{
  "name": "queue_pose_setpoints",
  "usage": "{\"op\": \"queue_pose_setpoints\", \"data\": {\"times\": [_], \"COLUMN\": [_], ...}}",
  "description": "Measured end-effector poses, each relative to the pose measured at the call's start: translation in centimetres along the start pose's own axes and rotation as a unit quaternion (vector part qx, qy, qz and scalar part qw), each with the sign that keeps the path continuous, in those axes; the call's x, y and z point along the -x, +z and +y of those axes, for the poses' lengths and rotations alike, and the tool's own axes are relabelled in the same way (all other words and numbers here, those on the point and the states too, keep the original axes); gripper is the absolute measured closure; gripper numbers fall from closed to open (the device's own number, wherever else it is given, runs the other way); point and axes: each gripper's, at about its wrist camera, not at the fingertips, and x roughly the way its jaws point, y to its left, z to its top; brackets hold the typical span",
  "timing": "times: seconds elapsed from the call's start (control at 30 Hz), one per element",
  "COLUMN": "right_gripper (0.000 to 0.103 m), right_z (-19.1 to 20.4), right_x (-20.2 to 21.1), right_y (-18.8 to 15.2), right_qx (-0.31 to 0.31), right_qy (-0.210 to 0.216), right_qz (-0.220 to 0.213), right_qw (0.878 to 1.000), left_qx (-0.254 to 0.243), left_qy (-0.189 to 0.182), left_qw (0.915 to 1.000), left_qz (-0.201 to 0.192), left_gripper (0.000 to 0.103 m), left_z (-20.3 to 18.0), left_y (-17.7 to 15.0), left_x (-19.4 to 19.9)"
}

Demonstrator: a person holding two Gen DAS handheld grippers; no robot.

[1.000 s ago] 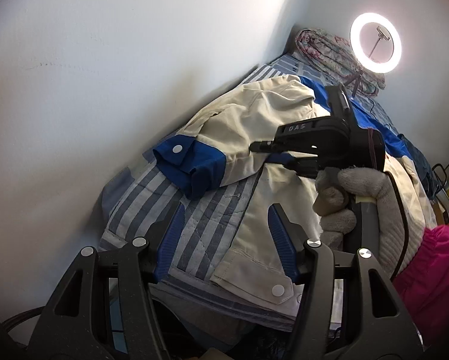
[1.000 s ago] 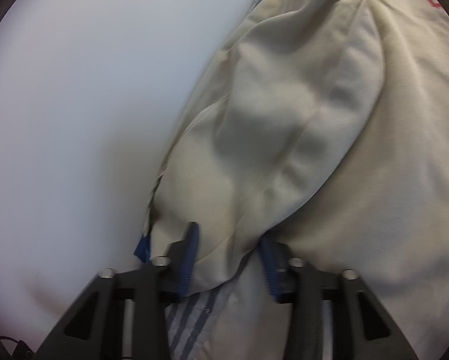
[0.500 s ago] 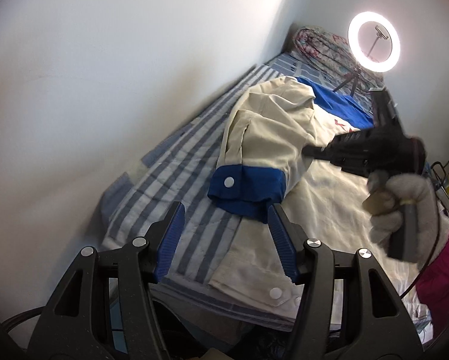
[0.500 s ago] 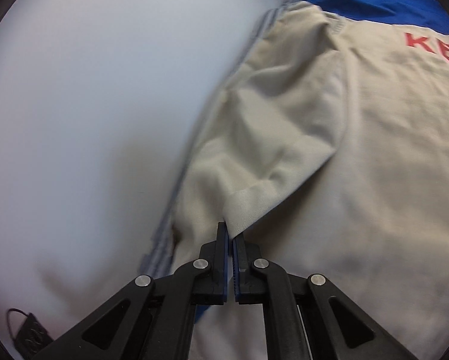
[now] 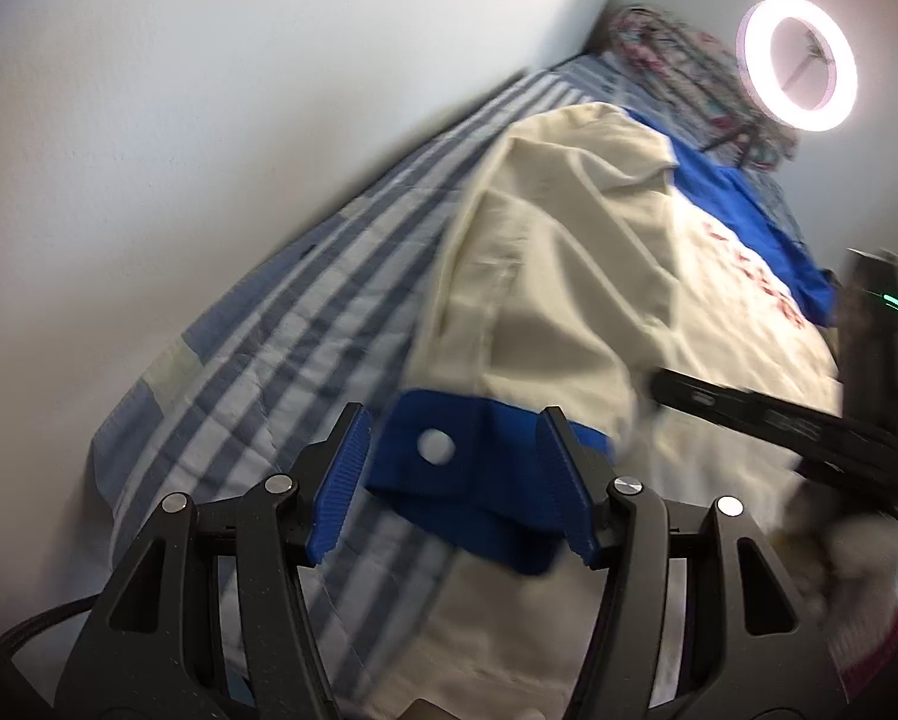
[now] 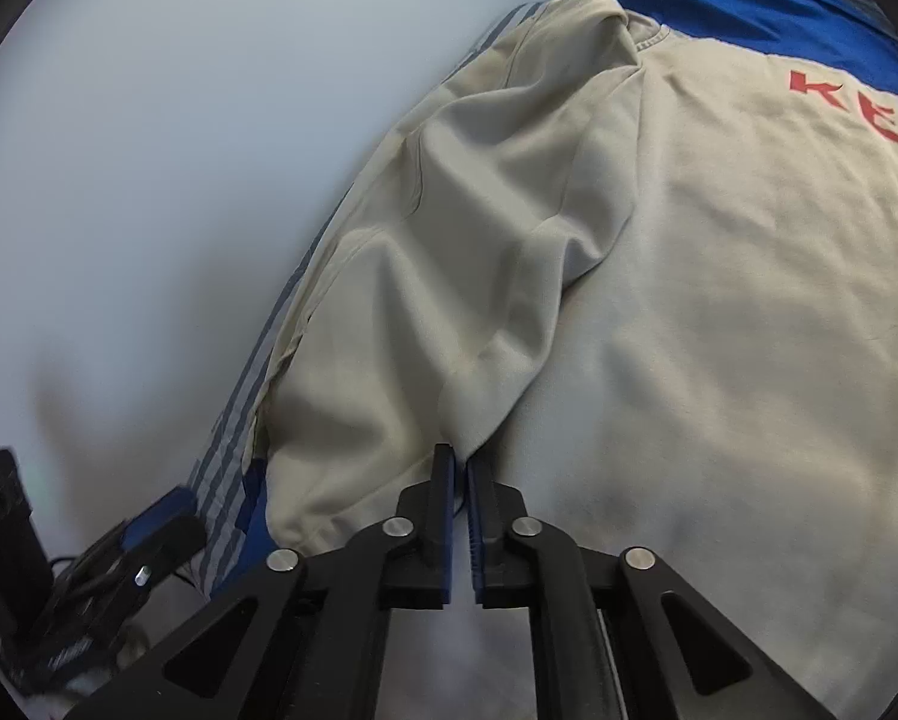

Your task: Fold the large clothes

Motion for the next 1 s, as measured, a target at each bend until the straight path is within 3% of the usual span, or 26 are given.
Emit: {"op": "queue_pose_setpoints", "data": {"times": [0.37, 0.5, 0.63, 0.83, 1.0], "right_gripper": [0.086, 0.086, 0.086, 0.09, 0.09], "right_z": [3.3, 3.7, 2.8, 1.5, 1.4], "right_x": [5.0, 3.8, 0.6, -0.9, -1.3], "right_y": [-1.7, -2.3, -2.5, -3.0, -2.3], "right_qx": [0.074, 0.073, 0.068, 0.055, 0.064], "right_qy": [-0.015, 0.011, -0.005, -0.001, -0.005], "right_qz": [-0.057, -0.034, -0.003, 0.019, 0.023], "right_qw": [0.995, 0.997, 0.998, 0.998, 0.998], "left_qx": [0.067, 0.072, 0.073, 0.13, 0.084], "left_qy": [-0.041, -0.054, -0.046, -0.085, -0.063], "left_qw": [0.9969, 0.9952, 0.9955, 0.987, 0.9938], "left_qz": [0.011, 0.038, 0.039, 0.04, 0.036], "left_gripper": [0.044, 0.044, 0.044, 0.044, 0.044], "left_z": [1.8, 1.9, 1.8, 3.7, 2.7], "left_y": [1.2, 1.3, 1.2, 1.1, 1.1], "left_x": [-2.3, -4.2, -5.0, -4.8, -5.0]}}
